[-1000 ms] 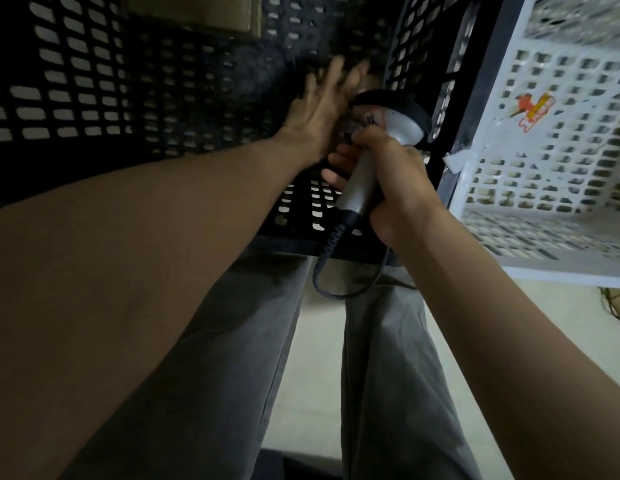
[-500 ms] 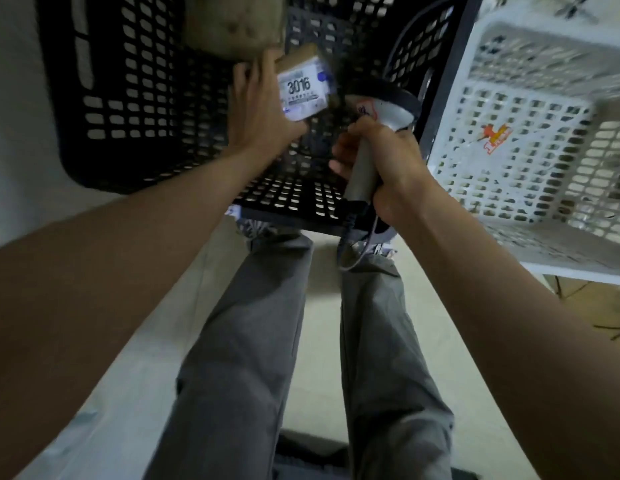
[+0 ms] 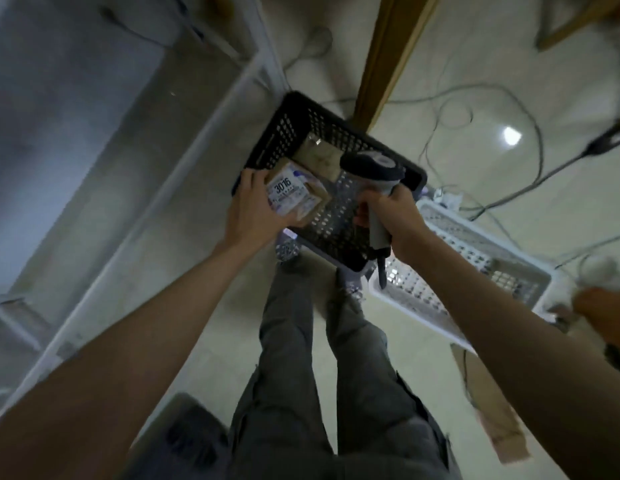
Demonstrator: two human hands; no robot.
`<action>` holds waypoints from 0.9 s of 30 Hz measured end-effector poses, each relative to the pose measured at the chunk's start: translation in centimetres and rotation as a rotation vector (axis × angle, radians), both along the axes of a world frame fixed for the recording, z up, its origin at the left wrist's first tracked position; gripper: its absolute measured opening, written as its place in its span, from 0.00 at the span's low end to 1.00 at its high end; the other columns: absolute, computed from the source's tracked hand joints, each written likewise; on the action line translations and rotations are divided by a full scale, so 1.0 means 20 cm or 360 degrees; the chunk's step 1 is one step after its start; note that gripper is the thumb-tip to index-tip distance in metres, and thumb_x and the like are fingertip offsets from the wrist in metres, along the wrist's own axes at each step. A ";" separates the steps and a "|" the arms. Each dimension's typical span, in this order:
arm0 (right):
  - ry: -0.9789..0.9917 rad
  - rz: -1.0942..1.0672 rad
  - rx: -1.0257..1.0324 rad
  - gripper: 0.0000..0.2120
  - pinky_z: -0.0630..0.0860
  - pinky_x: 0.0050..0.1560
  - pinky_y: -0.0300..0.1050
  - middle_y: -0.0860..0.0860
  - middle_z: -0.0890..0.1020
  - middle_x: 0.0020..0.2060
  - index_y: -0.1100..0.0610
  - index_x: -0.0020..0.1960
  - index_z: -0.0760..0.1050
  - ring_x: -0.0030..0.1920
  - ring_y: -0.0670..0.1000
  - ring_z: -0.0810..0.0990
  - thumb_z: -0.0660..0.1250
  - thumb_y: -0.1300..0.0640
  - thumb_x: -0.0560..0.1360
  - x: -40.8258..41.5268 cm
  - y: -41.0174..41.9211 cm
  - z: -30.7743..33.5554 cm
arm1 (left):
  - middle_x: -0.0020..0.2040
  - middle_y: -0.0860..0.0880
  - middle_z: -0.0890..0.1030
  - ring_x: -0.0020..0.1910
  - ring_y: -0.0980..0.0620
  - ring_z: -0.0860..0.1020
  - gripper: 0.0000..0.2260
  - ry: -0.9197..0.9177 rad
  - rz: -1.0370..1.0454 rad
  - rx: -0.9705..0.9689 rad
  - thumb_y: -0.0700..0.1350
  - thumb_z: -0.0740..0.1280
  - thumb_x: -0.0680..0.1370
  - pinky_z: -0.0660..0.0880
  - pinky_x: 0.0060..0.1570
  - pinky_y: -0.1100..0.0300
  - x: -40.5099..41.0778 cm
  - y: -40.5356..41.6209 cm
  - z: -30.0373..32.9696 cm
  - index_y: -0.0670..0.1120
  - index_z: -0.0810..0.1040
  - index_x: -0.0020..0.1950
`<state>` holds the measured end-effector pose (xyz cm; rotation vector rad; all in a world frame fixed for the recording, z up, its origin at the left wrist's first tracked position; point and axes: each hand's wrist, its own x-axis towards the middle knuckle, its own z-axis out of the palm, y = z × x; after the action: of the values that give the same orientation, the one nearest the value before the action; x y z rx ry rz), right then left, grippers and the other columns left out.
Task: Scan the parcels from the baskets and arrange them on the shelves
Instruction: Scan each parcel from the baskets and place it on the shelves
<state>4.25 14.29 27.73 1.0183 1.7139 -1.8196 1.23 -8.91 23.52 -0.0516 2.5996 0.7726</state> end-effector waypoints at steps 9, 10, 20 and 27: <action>0.0316 0.0344 0.0011 0.07 0.78 0.34 0.45 0.51 0.80 0.29 0.54 0.43 0.77 0.31 0.50 0.79 0.69 0.65 0.75 0.10 -0.18 0.78 | 0.62 0.46 0.75 0.59 0.45 0.77 0.34 0.0243 0.0329 0.0116 0.53 0.80 0.67 0.76 0.53 0.51 0.30 -0.16 0.78 0.45 0.71 0.70; 0.0344 0.0387 0.0004 0.06 0.78 0.35 0.47 0.52 0.80 0.30 0.55 0.44 0.78 0.32 0.51 0.79 0.69 0.65 0.75 0.11 -0.21 0.85 | 0.62 0.46 0.75 0.59 0.45 0.77 0.35 0.0280 0.0384 0.0129 0.53 0.80 0.68 0.76 0.53 0.52 0.34 -0.20 0.84 0.45 0.72 0.70; 0.0584 0.0607 -0.0235 0.07 0.81 0.39 0.42 0.51 0.79 0.34 0.59 0.52 0.78 0.36 0.47 0.79 0.68 0.68 0.76 0.22 -0.56 1.31 | 0.57 0.52 0.82 0.49 0.65 0.80 0.30 0.0451 0.0815 0.0382 0.53 0.81 0.67 0.78 0.47 0.68 0.66 -0.63 1.34 0.49 0.77 0.66; 0.0942 0.0985 -0.0087 0.08 0.82 0.41 0.41 0.52 0.83 0.38 0.62 0.54 0.77 0.39 0.49 0.82 0.70 0.68 0.76 0.30 -0.77 1.56 | 0.50 0.64 0.77 0.46 0.68 0.77 0.28 0.0657 0.0975 0.0423 0.57 0.79 0.69 0.73 0.36 0.75 0.80 -0.93 1.70 0.52 0.76 0.66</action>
<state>10.17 -1.10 58.84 -0.1263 1.9805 -1.8010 17.21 -27.61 57.43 -0.7027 2.8548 1.4684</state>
